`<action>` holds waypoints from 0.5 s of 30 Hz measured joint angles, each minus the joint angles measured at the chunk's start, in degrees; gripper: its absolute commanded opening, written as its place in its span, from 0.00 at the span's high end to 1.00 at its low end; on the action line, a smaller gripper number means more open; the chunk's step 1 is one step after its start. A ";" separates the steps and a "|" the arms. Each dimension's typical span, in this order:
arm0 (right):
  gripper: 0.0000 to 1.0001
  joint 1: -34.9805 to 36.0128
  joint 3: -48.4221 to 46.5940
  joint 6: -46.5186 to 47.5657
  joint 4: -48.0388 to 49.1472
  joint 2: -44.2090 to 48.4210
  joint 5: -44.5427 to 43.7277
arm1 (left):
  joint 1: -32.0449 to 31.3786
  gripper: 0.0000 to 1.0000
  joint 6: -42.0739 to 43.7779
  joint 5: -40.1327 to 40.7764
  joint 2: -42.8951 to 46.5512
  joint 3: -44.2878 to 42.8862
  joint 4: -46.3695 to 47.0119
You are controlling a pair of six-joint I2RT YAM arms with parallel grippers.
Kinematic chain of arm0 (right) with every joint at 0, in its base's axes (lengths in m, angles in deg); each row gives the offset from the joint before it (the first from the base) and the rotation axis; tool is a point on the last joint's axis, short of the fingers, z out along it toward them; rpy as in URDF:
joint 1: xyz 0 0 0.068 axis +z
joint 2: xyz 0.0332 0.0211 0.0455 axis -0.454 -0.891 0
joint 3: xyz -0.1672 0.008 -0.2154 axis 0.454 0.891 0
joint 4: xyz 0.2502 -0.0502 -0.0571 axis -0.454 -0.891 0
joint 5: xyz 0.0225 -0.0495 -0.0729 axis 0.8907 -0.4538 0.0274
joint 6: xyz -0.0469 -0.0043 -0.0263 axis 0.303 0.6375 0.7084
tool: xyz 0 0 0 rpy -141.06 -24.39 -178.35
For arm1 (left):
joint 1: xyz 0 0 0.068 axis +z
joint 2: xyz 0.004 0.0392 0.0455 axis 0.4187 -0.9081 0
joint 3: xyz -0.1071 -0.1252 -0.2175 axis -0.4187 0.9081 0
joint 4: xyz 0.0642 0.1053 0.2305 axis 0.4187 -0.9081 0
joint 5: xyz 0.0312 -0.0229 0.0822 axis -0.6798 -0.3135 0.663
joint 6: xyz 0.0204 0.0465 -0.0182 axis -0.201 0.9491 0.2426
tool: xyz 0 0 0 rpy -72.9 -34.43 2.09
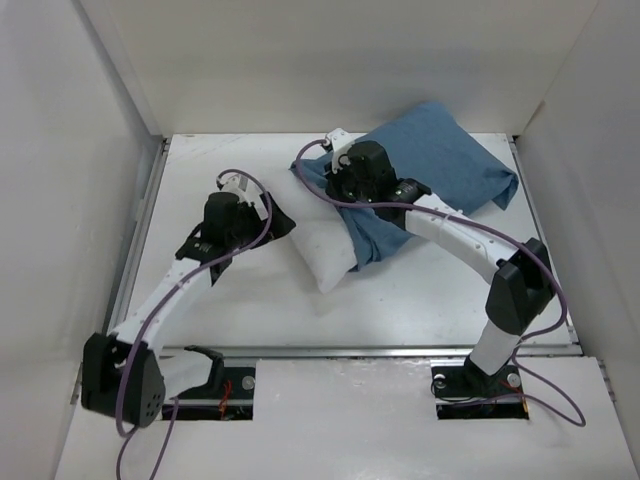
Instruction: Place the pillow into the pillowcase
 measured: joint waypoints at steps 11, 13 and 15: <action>1.00 -0.11 1.20 -4.20 -3.19 1.57 8.31 | -13.92 0.58 2.93 -6.64 -8.68 4.24 10.97; 1.00 -0.11 1.16 -4.87 -6.51 2.93 13.40 | -14.93 0.66 3.39 -8.48 -15.89 1.22 13.22; 1.00 0.09 -0.70 -4.70 -11.13 3.45 18.58 | -15.54 0.72 3.13 -10.12 -21.64 -2.10 15.65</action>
